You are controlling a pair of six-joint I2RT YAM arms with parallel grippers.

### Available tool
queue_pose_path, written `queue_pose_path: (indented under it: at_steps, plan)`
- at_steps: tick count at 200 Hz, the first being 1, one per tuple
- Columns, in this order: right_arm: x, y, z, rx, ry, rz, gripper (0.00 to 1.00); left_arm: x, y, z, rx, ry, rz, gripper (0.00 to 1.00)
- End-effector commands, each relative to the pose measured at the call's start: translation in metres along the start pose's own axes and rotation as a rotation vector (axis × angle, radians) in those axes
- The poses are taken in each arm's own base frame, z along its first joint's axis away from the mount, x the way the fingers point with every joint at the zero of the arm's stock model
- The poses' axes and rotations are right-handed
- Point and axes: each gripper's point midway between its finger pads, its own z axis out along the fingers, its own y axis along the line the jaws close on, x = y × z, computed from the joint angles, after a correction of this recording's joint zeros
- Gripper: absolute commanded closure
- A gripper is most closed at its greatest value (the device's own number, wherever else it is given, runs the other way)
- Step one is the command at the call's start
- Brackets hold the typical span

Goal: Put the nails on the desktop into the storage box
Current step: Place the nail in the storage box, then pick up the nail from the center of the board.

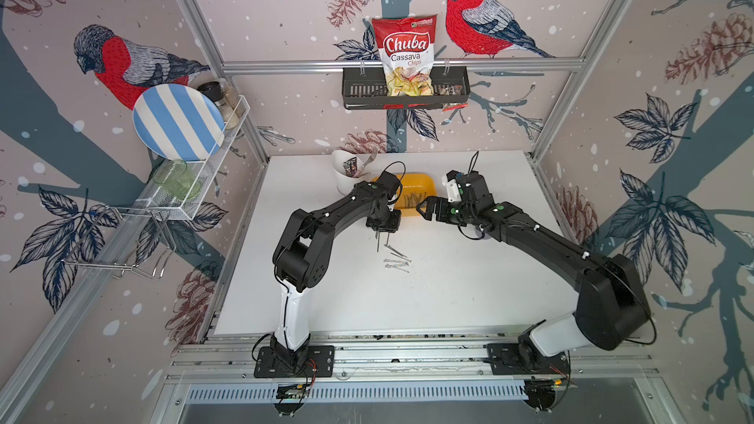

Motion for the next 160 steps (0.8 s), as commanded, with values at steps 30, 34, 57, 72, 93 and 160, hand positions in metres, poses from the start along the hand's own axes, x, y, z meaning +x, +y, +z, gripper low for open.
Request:
queue_pose_path:
  at_steps: [30, 34, 57, 72, 93, 160]
  plan:
    - [-0.001, -0.001, -0.003, 0.000, -0.017, -0.024, 0.00, 0.005, 0.003, 0.010, -0.072, 0.037, 0.024, 0.69]
    - [0.000, -0.002, -0.003, 0.000, -0.015, -0.025, 0.00, 0.006, 0.004, 0.011, -0.078, 0.040, 0.026, 0.69]
    - [0.001, -0.003, -0.004, 0.000, -0.012, -0.030, 0.00, 0.010, 0.006, 0.017, -0.103, 0.063, 0.029, 0.69]
    - [0.003, -0.004, -0.005, 0.002, -0.011, -0.031, 0.00, 0.012, 0.007, 0.019, -0.123, 0.071, 0.030, 0.69]
    - [0.004, -0.007, -0.006, 0.002, -0.013, -0.028, 0.00, 0.013, 0.009, 0.022, -0.138, 0.084, 0.031, 0.69]
    - [0.003, -0.009, -0.005, -0.004, -0.010, -0.025, 0.00, 0.029, 0.019, 0.037, -0.183, 0.134, 0.038, 0.69]
